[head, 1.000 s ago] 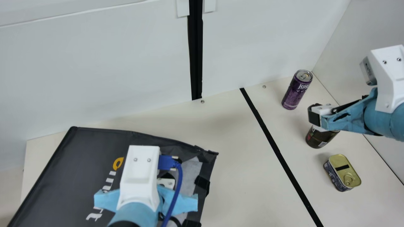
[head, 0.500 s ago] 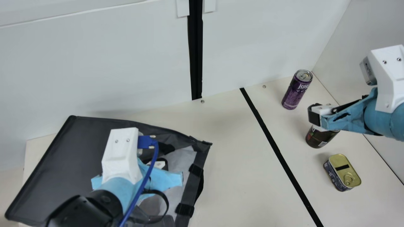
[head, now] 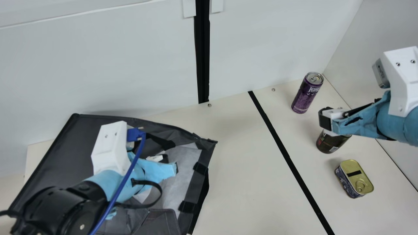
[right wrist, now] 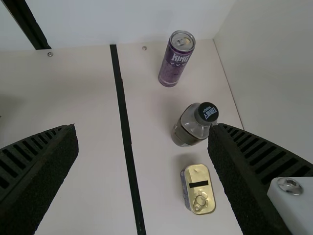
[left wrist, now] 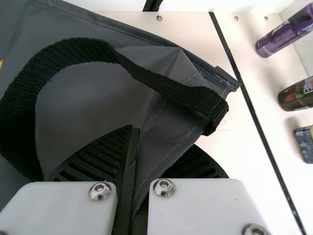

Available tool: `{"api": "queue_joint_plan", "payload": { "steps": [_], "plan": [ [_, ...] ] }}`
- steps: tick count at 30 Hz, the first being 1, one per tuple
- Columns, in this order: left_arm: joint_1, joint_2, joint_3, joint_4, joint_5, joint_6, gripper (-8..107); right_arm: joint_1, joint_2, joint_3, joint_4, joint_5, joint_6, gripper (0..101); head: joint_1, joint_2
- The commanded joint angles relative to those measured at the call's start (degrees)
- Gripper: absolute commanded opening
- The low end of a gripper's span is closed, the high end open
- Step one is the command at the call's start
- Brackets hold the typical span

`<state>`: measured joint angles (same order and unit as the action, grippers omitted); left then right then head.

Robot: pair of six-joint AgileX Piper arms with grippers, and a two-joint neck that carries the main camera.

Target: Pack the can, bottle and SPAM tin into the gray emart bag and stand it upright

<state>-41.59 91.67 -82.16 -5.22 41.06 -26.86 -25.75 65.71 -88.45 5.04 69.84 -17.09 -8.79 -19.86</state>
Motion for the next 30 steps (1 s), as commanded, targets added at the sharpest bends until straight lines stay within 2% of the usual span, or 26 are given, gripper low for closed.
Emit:
{"api": "queue_joint_plan", "payload": {
  "steps": [1,15,22,30],
  "plan": [
    [0.83,0.12,0.11,-3.29,-0.23,2.18,-8,0.0,0.0,0.0,0.0,0.0,0.0,95,-1.21,-0.14],
    [5.35,0.48,0.66,-16.24,-0.53,12.36,-8,0.0,0.0,0.0,0.0,0.0,0.0,95,-1.21,-0.14],
    [7.13,0.5,0.93,-20.17,-0.19,15.64,-8,0.0,0.0,0.0,0.0,0.0,0.0,95,-1.21,-0.14],
    [8.58,0.45,1.38,-21.53,-0.02,17.17,-8,0.0,0.0,0.0,0.0,0.0,0.0,95,-1.21,-0.14]
  ]
}}
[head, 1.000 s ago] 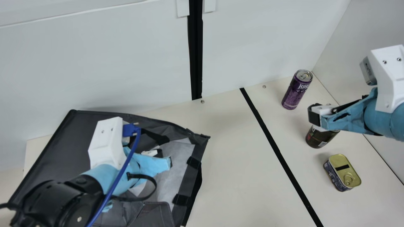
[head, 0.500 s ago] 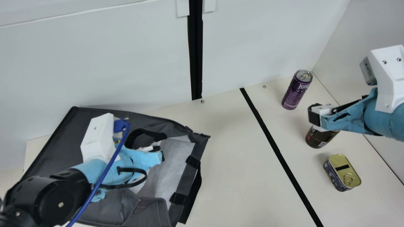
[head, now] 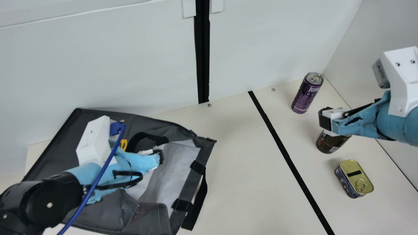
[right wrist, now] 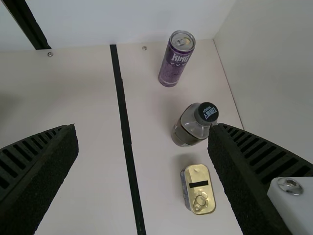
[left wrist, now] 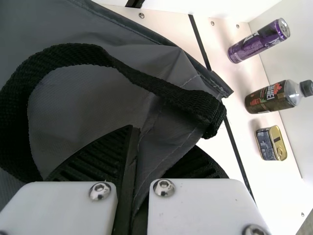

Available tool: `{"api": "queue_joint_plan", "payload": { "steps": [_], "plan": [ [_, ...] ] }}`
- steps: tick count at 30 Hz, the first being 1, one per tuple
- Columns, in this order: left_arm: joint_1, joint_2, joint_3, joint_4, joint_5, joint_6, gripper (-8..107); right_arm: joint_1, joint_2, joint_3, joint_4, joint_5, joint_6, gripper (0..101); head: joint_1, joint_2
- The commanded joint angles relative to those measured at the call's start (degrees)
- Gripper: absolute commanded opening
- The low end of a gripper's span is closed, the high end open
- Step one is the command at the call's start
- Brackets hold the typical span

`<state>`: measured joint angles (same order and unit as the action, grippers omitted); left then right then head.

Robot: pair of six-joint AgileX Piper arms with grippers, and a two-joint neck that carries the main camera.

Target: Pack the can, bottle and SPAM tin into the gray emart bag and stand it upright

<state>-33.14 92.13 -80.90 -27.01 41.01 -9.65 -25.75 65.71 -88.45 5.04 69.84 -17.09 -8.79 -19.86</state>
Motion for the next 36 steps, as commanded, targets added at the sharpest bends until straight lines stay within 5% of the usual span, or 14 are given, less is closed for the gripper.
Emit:
{"api": "queue_joint_plan", "payload": {
  "steps": [1,36],
  "plan": [
    [0.24,-0.03,0.17,0.42,0.0,-0.08,-8,0.0,0.0,0.0,0.0,0.0,0.0,95,-1.21,-0.14],
    [0.22,0.0,0.13,0.34,0.0,0.0,-8,1.21,-0.63,0.68,-0.99,-0.15,1.45,95,-1.21,-0.14]
  ]
}}
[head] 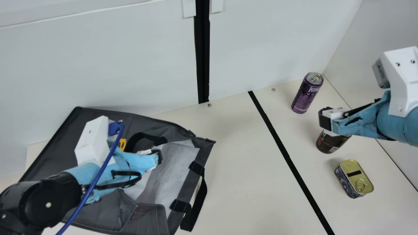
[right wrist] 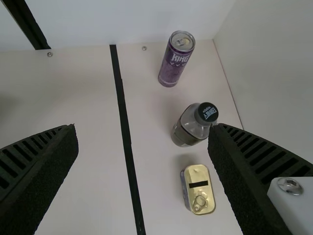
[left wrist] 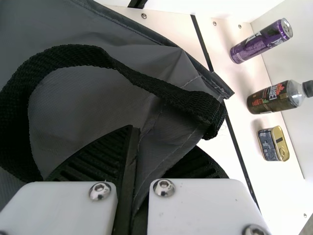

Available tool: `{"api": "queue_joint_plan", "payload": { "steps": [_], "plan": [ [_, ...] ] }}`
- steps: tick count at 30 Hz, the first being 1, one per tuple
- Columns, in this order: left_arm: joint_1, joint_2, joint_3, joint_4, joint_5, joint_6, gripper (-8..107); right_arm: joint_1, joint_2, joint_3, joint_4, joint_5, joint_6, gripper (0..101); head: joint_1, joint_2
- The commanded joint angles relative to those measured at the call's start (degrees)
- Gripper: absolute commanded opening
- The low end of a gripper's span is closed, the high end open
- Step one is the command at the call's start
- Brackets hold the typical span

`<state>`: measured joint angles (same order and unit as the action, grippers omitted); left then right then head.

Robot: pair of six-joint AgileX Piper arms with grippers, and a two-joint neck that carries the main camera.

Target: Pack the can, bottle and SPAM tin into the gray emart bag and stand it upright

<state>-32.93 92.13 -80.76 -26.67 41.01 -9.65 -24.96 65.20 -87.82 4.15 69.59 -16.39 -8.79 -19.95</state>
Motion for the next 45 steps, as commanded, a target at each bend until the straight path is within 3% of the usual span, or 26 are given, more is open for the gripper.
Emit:
{"api": "queue_joint_plan", "payload": {
  "steps": [1,20,45],
  "plan": [
    [0.0,0.0,0.0,0.0,0.0,0.0,-8,0.89,-0.07,-0.06,-0.58,0.24,1.35,95,-1.21,-0.05],
    [0.0,0.0,0.0,0.0,0.0,0.0,-8,7.78,8.1,-5.31,-8.91,0.31,12.15,95,-1.21,-0.05],
    [0.0,0.0,0.0,0.0,0.0,0.0,-8,2.87,23.18,-16.26,-6.71,0.31,6.67,95,-1.21,-0.05]
  ]
}}
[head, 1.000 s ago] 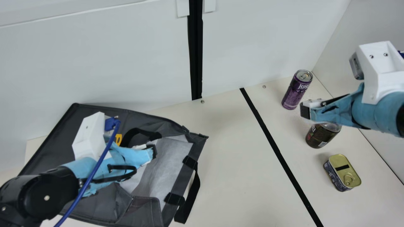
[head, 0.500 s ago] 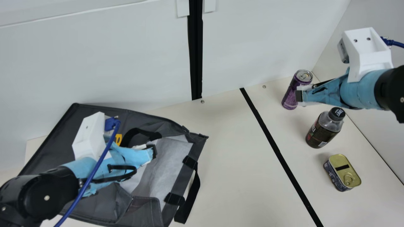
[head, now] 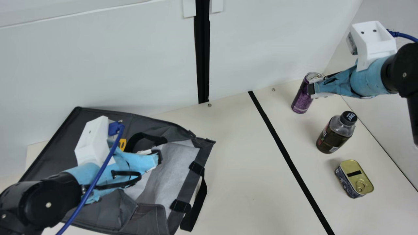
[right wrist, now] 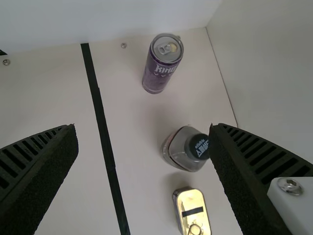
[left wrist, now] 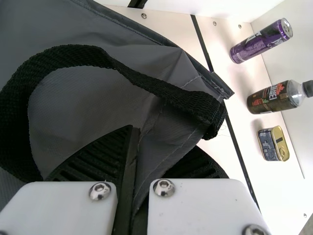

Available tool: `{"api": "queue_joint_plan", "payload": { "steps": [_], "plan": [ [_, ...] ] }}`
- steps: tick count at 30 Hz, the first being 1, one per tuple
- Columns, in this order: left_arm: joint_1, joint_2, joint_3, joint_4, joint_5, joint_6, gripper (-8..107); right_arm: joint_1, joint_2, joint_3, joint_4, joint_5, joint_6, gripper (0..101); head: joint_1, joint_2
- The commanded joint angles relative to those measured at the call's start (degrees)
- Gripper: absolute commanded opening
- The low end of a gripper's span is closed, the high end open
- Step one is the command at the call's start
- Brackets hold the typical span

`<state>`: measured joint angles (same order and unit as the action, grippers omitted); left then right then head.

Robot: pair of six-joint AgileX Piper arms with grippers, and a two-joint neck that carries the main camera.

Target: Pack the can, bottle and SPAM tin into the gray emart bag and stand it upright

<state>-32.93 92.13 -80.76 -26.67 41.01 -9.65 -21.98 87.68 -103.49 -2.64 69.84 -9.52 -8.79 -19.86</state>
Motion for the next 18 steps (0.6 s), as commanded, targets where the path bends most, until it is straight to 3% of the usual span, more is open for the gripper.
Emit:
{"api": "queue_joint_plan", "payload": {
  "steps": [1,18],
  "plan": [
    [0.0,0.0,0.0,0.0,0.0,0.0,-8,-0.3,1.38,-1.15,0.31,0.06,-0.41,95,-1.21,-0.14],
    [0.0,0.0,0.0,0.0,0.0,0.0,-8,-3.58,13.34,-10.45,3.95,0.06,-3.04,95,-1.21,-0.14]
  ]
}}
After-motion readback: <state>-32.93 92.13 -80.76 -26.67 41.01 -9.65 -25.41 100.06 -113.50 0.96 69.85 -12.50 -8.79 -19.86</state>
